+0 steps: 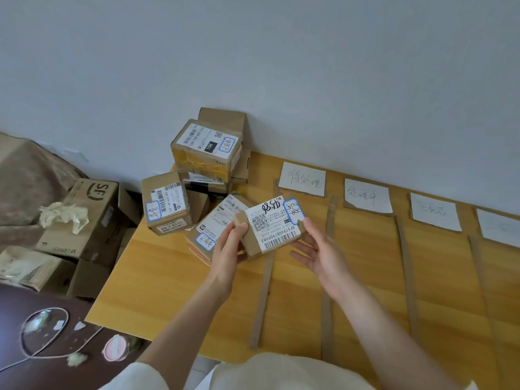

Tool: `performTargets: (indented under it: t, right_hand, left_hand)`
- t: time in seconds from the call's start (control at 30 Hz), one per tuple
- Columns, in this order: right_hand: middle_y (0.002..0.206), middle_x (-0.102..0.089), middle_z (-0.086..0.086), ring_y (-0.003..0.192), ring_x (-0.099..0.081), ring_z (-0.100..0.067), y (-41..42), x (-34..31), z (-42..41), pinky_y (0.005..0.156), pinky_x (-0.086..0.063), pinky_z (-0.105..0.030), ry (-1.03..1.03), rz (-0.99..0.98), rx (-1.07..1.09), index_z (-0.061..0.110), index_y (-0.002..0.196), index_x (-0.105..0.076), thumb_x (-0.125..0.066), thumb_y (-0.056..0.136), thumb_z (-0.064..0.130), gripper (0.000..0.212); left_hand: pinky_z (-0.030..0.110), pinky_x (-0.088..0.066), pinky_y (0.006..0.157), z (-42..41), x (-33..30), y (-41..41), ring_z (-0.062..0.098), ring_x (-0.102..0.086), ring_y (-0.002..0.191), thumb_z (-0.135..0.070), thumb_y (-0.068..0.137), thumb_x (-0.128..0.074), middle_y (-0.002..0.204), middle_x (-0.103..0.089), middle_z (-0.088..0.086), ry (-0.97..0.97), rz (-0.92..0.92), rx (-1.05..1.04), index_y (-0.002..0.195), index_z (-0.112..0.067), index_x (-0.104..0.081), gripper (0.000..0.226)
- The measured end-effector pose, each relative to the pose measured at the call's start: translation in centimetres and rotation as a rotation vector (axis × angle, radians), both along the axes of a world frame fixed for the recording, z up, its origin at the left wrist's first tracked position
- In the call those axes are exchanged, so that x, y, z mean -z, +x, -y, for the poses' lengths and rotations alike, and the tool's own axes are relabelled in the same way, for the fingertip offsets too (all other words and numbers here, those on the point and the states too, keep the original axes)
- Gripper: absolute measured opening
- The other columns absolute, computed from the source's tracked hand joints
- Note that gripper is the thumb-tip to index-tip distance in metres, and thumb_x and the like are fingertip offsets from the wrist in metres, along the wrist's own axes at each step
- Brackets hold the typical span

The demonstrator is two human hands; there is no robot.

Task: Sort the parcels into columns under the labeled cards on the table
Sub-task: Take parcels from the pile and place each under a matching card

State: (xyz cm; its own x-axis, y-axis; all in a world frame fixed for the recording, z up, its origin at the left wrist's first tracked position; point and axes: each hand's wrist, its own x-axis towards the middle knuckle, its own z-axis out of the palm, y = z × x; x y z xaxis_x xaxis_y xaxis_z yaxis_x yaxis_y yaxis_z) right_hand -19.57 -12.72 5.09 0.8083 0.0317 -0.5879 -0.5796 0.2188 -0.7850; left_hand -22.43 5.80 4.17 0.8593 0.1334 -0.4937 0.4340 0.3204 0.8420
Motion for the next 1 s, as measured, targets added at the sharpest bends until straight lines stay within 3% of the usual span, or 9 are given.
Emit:
performTargets:
  t: [0.17, 0.33, 0.53, 0.6, 0.77, 0.87, 1.0]
  right_hand:
    - [0.121, -0.069, -0.002, 0.111, -0.064, -0.019, 0.2, 0.1, 1.2, 0.09, -0.054, -0.037, 0.02, 0.007, 0.032, 0.024, 0.12, -0.065, -0.065, 0.086, 0.044, 0.039]
    - [0.114, -0.073, 0.004, 0.105, -0.069, -0.015, -0.5, 0.8, 2.3, 0.092, -0.053, -0.038, 0.023, -0.029, -0.046, 0.023, 0.126, -0.058, -0.069, 0.086, 0.035, 0.044]
    - [0.117, -0.071, 0.006, 0.108, -0.068, -0.014, -1.7, 1.5, 3.7, 0.084, -0.055, -0.035, -0.019, -0.103, -0.167, 0.024, 0.13, -0.055, -0.077, 0.073, 0.046, 0.064]
    - [0.117, -0.071, 0.006, 0.107, -0.068, -0.014, -2.1, 1.5, 4.4, 0.087, -0.055, -0.036, -0.022, -0.094, -0.144, 0.025, 0.128, -0.056, -0.074, 0.078, 0.044, 0.056]
    - [0.114, -0.072, 0.006, 0.106, -0.068, -0.016, -3.1, 1.4, 7.5, 0.093, -0.053, -0.037, -0.022, -0.103, -0.004, 0.027, 0.121, -0.061, -0.066, 0.087, 0.037, 0.036]
    - [0.115, -0.072, 0.003, 0.107, -0.067, -0.018, -3.3, 1.8, 10.3, 0.088, -0.054, -0.034, -0.034, -0.118, 0.105, 0.027, 0.118, -0.063, -0.066, 0.086, 0.035, 0.033]
    - [0.114, -0.071, 0.002, 0.098, -0.067, -0.014, -3.3, 2.5, 15.5, 0.073, -0.05, -0.026, -0.038, -0.143, 0.244, 0.024, 0.12, -0.063, -0.068, 0.085, 0.036, 0.038]
  left_hand:
    - [0.025, -0.053, 0.071, 1.8, 0.5, 0.0, 0.018, -0.067, 0.098, -0.044, 0.076, -0.058, 0.112, -0.071, 0.0, -0.049, -0.003, 0.055, 0.127, -0.023, -0.056, 0.055]
    - [0.032, -0.055, 0.083, 3.9, 1.1, 0.0, 0.023, -0.068, 0.102, -0.041, 0.072, -0.064, 0.112, -0.071, 0.004, -0.095, -0.058, 0.11, 0.126, -0.016, -0.056, 0.06]
    - [0.039, -0.051, 0.097, 6.9, 1.8, 0.3, 0.021, -0.066, 0.095, -0.033, 0.07, -0.066, 0.103, -0.07, 0.004, -0.185, -0.13, 0.145, 0.125, -0.006, -0.052, 0.063]
    - [0.041, -0.051, 0.098, 7.8, 2.1, 0.5, 0.022, -0.066, 0.099, -0.037, 0.065, -0.068, 0.108, -0.067, 0.007, -0.182, -0.15, 0.189, 0.127, -0.008, -0.051, 0.07]
    - [0.037, -0.053, 0.092, 10.5, 2.6, 0.3, 0.015, -0.063, 0.111, -0.057, 0.058, -0.069, 0.12, -0.065, 0.0, -0.055, -0.195, 0.379, 0.127, -0.023, -0.055, 0.078]
    - [0.035, -0.051, 0.091, 13.1, 2.7, 0.1, 0.014, -0.06, 0.113, -0.062, 0.059, -0.069, 0.123, -0.062, -0.002, 0.024, -0.223, 0.433, 0.131, -0.023, -0.052, 0.083]
    - [0.037, -0.05, 0.095, 17.5, 3.5, -0.1, 0.015, -0.058, 0.109, -0.043, 0.083, -0.068, 0.123, -0.059, 0.001, 0.189, -0.287, 0.428, 0.129, -0.02, -0.051, 0.054]
